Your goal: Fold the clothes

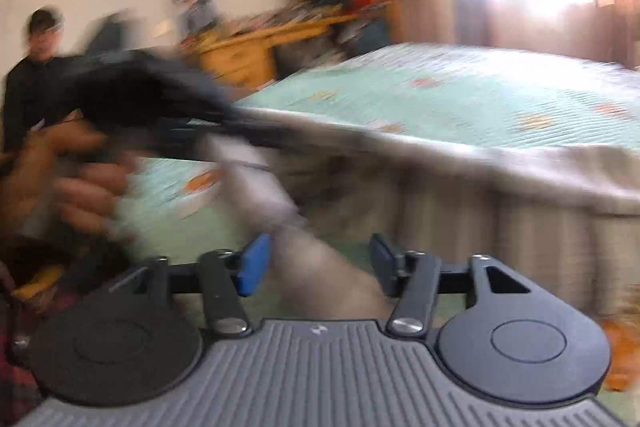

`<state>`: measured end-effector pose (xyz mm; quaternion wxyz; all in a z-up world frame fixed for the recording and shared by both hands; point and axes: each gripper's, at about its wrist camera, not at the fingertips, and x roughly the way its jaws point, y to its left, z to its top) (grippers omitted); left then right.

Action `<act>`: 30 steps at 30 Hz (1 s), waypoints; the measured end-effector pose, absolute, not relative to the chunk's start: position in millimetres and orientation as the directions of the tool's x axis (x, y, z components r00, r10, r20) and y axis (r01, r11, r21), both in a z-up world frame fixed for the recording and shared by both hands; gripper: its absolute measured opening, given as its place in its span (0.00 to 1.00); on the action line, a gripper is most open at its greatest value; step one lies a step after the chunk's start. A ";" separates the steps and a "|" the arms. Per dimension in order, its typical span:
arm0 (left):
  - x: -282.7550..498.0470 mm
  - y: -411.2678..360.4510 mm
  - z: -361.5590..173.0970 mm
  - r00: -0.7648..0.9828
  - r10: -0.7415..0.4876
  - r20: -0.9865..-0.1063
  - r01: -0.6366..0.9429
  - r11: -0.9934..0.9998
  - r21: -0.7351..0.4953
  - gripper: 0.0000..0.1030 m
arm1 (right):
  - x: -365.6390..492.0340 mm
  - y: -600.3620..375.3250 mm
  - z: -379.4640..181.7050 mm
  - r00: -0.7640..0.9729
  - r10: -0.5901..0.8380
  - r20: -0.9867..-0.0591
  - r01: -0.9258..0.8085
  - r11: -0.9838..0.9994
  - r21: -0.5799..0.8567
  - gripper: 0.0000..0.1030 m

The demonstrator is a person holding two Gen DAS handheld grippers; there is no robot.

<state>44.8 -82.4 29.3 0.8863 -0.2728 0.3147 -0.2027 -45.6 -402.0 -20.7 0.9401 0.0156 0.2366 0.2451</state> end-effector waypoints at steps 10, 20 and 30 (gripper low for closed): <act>-0.1 -23.1 69.2 0.798 -0.455 -0.395 0.200 0.818 -0.539 0.08 | -31.5 -364.1 -30.6 0.910 0.221 -0.351 -0.374 0.805 -0.461 0.75; -20.8 -5.9 56.7 0.776 -0.490 -0.397 0.230 0.806 -0.545 0.08 | 22.0 -330.5 -24.3 0.875 0.290 -0.388 -0.480 0.623 -0.617 0.83; 4.8 -30.0 76.4 0.763 -0.481 -0.431 0.256 0.838 -0.482 0.08 | 35.3 -310.2 -23.2 0.852 0.336 -0.403 -0.517 0.662 -0.542 0.17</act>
